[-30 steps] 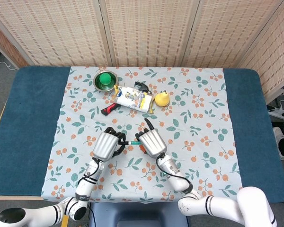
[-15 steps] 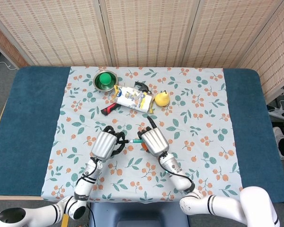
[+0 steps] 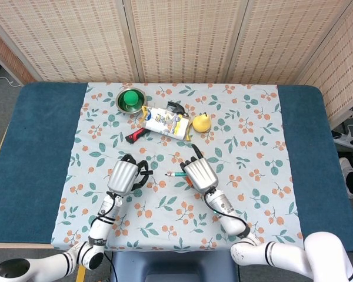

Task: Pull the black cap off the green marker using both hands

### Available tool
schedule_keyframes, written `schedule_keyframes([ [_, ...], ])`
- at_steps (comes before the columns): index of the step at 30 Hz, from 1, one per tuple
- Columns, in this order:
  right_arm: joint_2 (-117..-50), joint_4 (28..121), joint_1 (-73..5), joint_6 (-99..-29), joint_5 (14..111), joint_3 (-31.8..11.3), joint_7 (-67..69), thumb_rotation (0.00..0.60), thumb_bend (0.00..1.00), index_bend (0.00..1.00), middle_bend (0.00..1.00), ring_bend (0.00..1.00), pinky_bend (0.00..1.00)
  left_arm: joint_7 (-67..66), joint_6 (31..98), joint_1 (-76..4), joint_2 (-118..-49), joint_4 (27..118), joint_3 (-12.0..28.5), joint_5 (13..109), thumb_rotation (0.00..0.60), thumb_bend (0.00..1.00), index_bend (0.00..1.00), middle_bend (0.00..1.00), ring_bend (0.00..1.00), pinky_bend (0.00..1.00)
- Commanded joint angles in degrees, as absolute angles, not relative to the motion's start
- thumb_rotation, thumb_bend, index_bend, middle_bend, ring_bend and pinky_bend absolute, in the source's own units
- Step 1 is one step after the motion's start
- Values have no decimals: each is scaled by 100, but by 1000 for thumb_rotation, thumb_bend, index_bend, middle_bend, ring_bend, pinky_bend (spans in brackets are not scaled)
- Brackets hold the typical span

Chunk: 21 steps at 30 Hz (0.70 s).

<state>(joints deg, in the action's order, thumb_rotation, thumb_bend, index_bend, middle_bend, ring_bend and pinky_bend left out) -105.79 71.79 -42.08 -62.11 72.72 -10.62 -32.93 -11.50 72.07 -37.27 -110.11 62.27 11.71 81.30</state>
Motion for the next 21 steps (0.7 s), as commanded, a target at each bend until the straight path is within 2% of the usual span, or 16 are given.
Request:
schedule_keyframes([
  [1,-10632,7062,-4189,-6155,7273,-960,-3360,600,332,985,807,465,72,-1115,6753,-3665,-10844,6292,991,7928,600,480,501,620,444,359],
  [3,-10712,6967,-4172,-6161,7287,-913,-3354,600,332,976,807,465,72,-1006,6592,-3660,-10820,6304,967,7849,600,447,367,491,371,349],
  [5,-10802,6879,-4145,-6152,7249,-893,-3359,600,332,914,802,455,73,-966,6471,-3671,-10779,6369,968,7789,600,433,264,399,315,338],
  [7,-10827,6898,-4120,-6062,7110,-895,-3436,600,332,700,706,406,75,-990,6385,-3675,-10699,6517,978,7732,600,412,119,259,223,320],
  [9,-10798,6970,-4113,-6001,7028,-905,-3500,600,332,489,566,349,75,-1048,6356,-3668,-10622,6667,992,7688,600,395,30,155,148,310],
  [10,-10767,7021,-4105,-5983,6993,-904,-3548,600,331,389,497,318,75,-1092,6346,-3659,-10572,6758,996,7662,600,387,7,111,118,308],
  [12,-10719,7111,-4087,-5980,6969,-897,-3579,600,330,272,427,279,75,-1143,6330,-3640,-10502,6892,1002,7615,600,382,0,76,92,304],
  [16,-10428,7529,-3985,-5932,6754,-832,-3869,600,317,87,334,211,60,-1151,6426,-3548,-10219,7338,964,7653,600,381,0,75,81,291],
  [18,-10131,7921,-3888,-5963,6583,-781,-4117,600,301,14,259,154,29,-1096,6586,-3452,-9972,7639,908,7780,600,384,0,76,74,278],
  [21,-9813,8342,-3792,-6017,6465,-736,-4260,600,278,0,172,90,4,-985,6740,-3338,-9717,7925,834,7906,600,386,0,73,55,261],
])
